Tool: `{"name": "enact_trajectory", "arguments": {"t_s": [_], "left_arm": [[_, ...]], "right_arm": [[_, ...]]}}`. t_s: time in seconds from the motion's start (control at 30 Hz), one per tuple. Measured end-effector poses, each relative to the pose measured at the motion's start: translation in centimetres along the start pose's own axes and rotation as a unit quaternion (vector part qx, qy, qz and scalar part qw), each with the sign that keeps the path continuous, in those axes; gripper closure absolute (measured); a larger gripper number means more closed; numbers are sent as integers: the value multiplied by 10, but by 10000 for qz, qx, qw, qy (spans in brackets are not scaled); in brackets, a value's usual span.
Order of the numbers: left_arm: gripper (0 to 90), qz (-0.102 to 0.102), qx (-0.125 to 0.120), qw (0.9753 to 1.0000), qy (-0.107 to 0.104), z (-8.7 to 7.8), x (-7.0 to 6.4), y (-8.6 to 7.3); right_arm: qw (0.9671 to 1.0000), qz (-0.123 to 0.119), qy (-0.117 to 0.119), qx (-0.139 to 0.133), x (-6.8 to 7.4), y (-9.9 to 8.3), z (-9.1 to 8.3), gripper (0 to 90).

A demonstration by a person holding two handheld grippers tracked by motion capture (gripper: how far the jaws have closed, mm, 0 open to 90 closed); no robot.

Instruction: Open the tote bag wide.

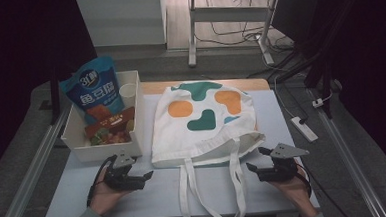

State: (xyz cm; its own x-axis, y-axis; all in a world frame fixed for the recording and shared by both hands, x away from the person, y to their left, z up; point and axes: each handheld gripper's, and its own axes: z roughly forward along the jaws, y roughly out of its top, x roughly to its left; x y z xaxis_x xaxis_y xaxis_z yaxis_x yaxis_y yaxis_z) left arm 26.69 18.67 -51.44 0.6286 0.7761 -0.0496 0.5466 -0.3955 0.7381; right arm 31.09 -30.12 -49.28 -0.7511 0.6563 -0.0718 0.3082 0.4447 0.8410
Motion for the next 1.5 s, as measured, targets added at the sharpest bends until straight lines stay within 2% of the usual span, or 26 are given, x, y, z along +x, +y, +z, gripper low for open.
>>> {"name": "enact_trajectory", "arguments": {"t_s": [0.1, 0.3, 0.43, 0.63, 0.73, 0.87, 1.07, 1.2, 1.43, 1.5], "left_arm": [[207, -64, -32, 10000, -50, -1, 2, 0], [214, -16, -54, 10000, -20, -1, 1, 0], [220, -60, -84, 9999, -28, -1, 2, 1], [224, -59, -111, 9999, -33, -1, 2, 3], [225, 45, -63, 10000, -43, 1, -1, 3], [222, 74, -59, 9999, -75, 0, -3, 2], [228, 128, -101, 9998, -102, 3, -2, 5], [229, 176, -53, 9998, -109, 6, -4, 7], [230, 340, -47, 9993, -167, 9, -14, 17], [231, 355, -60, 9991, -212, 12, -16, 22]], "right_arm": [[10000, -21, -15, -8, 1, 0, 0, 237], [10000, -60, -1, 10, 5, -1, 0, 245], [9999, -104, 0, 7, 5, -1, 0, 246], [9999, -31, 36, -118, 3, 0, 1, 255], [9999, -59, 36, -82, 4, 1, 1, 256], [9998, -167, 23, -132, 11, 8, -2, 267], [9995, -121, 109, -288, 13, 20, -5, 275], [9994, -137, 156, -287, 15, 24, -3, 275], [9989, -350, 246, -195, 25, 41, 5, 277], [9981, -535, 279, -137, 31, 54, 11, 276]]}}
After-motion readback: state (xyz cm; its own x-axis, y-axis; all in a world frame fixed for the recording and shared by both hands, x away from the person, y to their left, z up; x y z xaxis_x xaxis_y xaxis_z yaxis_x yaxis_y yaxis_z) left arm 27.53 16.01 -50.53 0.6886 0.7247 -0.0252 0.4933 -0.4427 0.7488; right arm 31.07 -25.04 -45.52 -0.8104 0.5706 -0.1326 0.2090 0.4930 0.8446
